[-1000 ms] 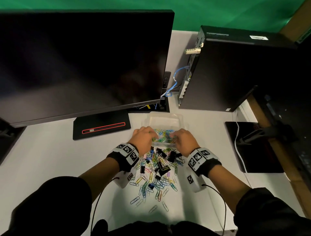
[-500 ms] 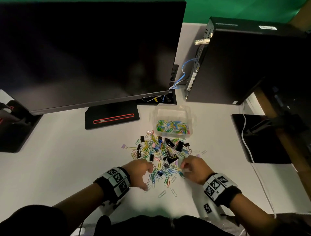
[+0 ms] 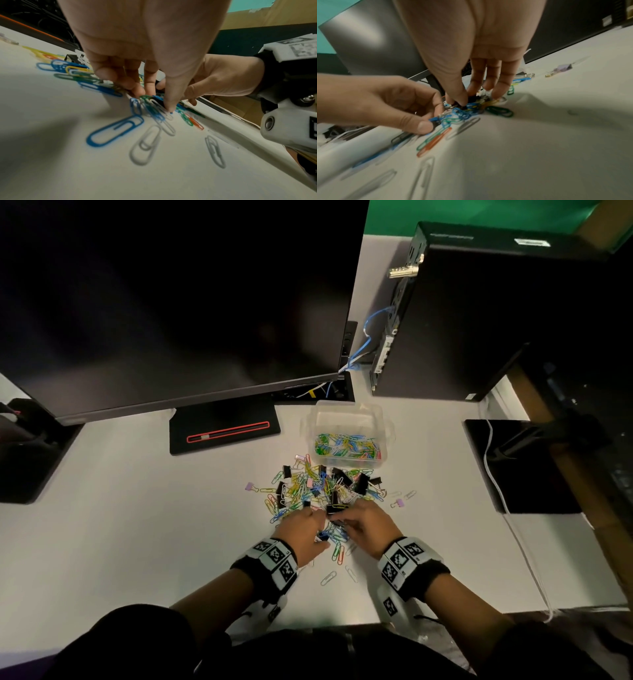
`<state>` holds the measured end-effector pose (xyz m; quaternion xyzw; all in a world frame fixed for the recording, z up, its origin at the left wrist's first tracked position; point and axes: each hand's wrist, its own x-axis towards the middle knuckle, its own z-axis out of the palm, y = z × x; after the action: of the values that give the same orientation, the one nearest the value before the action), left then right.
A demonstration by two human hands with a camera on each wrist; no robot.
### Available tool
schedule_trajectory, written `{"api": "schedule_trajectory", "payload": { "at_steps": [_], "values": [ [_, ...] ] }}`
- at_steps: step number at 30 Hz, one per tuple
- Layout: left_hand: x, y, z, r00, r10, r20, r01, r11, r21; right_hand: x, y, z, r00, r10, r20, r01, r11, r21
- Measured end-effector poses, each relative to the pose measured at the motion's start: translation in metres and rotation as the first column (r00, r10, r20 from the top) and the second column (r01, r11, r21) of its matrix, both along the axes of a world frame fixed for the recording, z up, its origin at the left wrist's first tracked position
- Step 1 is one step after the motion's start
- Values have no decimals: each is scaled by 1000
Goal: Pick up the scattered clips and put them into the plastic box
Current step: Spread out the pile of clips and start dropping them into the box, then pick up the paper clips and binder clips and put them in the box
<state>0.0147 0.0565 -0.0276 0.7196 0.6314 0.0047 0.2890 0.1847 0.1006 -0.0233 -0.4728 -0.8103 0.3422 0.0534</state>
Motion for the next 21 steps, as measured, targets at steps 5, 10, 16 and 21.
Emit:
{"api": "schedule_trajectory", "payload": {
  "at_steps": [5, 10, 16, 21],
  "values": [
    [0, 2, 0, 1000, 16, 19, -17, 1000, 9, -3, -1, -2, 993, 35, 112, -37, 999, 17],
    [-5, -1, 3, 993, 45, 112, -59, 991, 124, 0, 5, -5, 990, 21, 141, -22, 1000, 8],
    [-12, 1, 8, 984, 31, 176, -46, 995, 86, 9, 11, 4, 997, 32, 70, -32, 999, 4],
    [-16, 5, 9, 973, 56, 222, -73, 995, 65, 35, 8, 6, 987, -161, -14, 161, 986, -39]
  ]
}}
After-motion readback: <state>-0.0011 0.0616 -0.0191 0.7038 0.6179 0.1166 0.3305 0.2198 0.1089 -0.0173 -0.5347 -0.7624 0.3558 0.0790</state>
